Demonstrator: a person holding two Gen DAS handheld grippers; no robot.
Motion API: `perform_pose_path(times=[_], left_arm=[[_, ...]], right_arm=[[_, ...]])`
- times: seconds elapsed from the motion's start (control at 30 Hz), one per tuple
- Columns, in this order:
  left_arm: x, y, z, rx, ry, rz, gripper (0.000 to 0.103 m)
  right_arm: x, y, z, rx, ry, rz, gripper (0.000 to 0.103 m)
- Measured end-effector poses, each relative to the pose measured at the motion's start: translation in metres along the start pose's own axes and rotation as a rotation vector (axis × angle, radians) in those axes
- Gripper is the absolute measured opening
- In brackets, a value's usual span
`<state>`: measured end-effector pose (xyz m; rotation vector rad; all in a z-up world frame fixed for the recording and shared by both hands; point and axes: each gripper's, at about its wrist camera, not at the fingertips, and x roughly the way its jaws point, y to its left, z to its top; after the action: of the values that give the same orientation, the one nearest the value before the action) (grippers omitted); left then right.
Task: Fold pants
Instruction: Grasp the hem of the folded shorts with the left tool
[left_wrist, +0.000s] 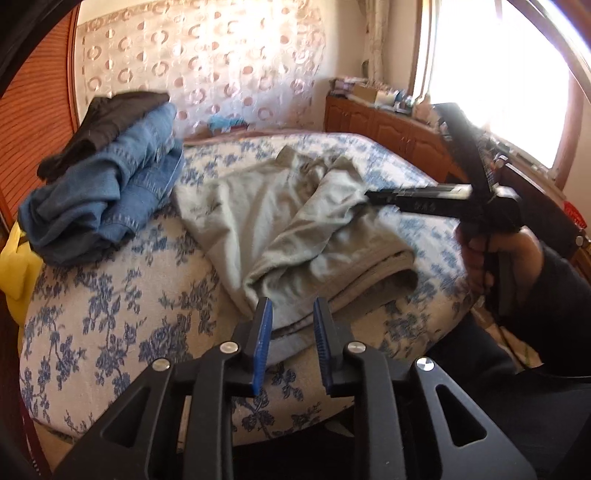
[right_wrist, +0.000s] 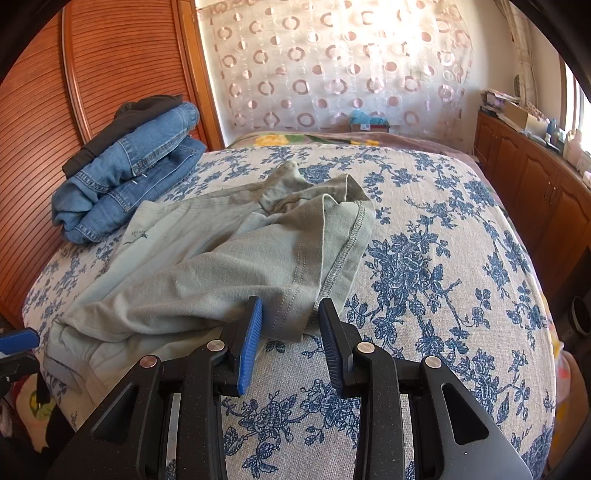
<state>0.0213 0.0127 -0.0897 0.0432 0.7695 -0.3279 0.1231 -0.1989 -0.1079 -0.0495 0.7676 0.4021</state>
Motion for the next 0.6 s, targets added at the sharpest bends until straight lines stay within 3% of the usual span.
perform_pose_path(times=[0.33, 0.6], left_arm=[[0.017, 0.018, -0.011, -0.06, 0.065, 0.056, 0.021], [0.011, 0.013, -0.007, -0.057, 0.034, -0.011, 0.021]], right_arm=[[0.0, 0.0, 0.0, 0.001, 0.0, 0.0, 0.031], [0.0, 0.0, 0.0, 0.001, 0.0, 0.0, 0.031]])
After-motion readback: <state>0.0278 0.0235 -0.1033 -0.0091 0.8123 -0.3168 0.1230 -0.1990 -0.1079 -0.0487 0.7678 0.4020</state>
